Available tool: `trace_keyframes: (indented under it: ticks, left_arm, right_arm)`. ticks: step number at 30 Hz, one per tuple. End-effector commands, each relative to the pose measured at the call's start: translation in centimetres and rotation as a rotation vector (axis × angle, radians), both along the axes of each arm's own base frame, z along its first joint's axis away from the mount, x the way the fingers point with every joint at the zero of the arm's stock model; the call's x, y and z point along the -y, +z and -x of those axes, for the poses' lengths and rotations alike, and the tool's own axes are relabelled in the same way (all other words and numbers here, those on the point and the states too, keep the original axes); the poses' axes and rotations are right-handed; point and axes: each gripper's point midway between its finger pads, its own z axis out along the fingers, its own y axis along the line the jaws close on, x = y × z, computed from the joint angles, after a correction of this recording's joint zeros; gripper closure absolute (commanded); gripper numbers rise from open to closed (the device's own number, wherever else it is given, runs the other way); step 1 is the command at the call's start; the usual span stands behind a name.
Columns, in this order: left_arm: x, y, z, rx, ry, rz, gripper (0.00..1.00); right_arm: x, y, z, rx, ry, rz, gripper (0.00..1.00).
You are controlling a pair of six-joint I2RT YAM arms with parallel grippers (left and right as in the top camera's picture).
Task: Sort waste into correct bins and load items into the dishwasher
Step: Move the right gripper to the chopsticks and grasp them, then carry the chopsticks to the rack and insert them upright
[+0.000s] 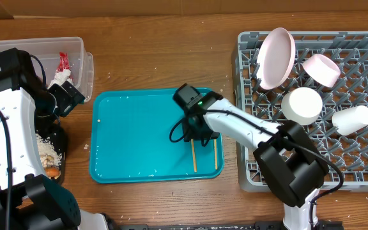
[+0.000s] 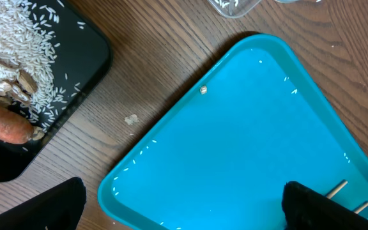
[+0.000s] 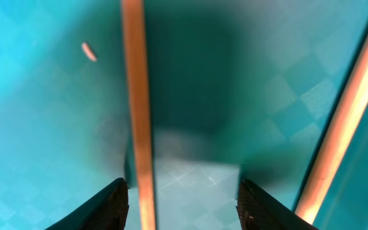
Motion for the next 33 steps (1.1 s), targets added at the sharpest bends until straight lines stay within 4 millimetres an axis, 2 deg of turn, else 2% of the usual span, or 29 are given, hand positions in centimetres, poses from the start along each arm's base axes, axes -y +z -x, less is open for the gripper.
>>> trace_keyframes:
  ticks: [1,5,7,9,11,15,19,21,24,28,32,33]
  left_arm:
    - [0.0,0.1,-0.2,0.004,0.008,0.004,0.0]
    - [0.0,0.1,-0.2,0.004,0.008,0.004,0.0]
    - [0.0,0.1,-0.2,0.004,0.008,0.004,0.0]
    - [0.0,0.1,-0.2,0.004,0.008,0.004,0.0]
    - [0.0,0.1,-0.2,0.004,0.008,0.004,0.0]
    - [0.0,0.1,-0.2,0.004,0.008,0.004,0.0]
    - [0.0,0.1,-0.2,0.004,0.008,0.004,0.0]
    - [0.0,0.1,-0.2,0.004,0.008,0.004,0.0]
    - [0.0,0.1,-0.2,0.004,0.008,0.004,0.0]
    - [0.0,0.1,-0.2,0.004,0.008,0.004,0.0]
    - [0.0,0.1,-0.2,0.004,0.008,0.004,0.0]
    - [0.0,0.1,-0.2,0.004,0.008,0.004,0.0]
  right_arm:
    - [0.0,-2.5,1.2,-0.013,0.024,0.083,0.43]
    - [-0.2,-2.4,1.4,0.005,0.043,0.103,0.43]
    - [-0.3,-2.4,1.5,0.007,0.047,0.105,0.47]
    - [-0.3,-2.4,1.6,0.005,0.035,0.108,0.54]
    - [-0.2,-2.4,1.7,0.001,0.023,0.11,0.69]
    - [-0.1,-2.4,1.8,-0.003,0.021,0.114,0.78]
    - [0.1,-1.6,1.7,-0.01,-0.026,0.133,0.96]
    - [-0.1,-0.9,1.6,-0.015,-0.044,0.133,0.96]
    - [-0.6,0.6,1.1,-0.012,-0.057,0.121,0.96]
    - [-0.9,3.9,-0.2,0.017,-0.075,0.092,0.96]
    - [0.0,8.5,-2.0,0.075,-0.113,0.057,0.96]
    - [0.7,9.9,-2.6,0.101,-0.133,0.056,0.96]
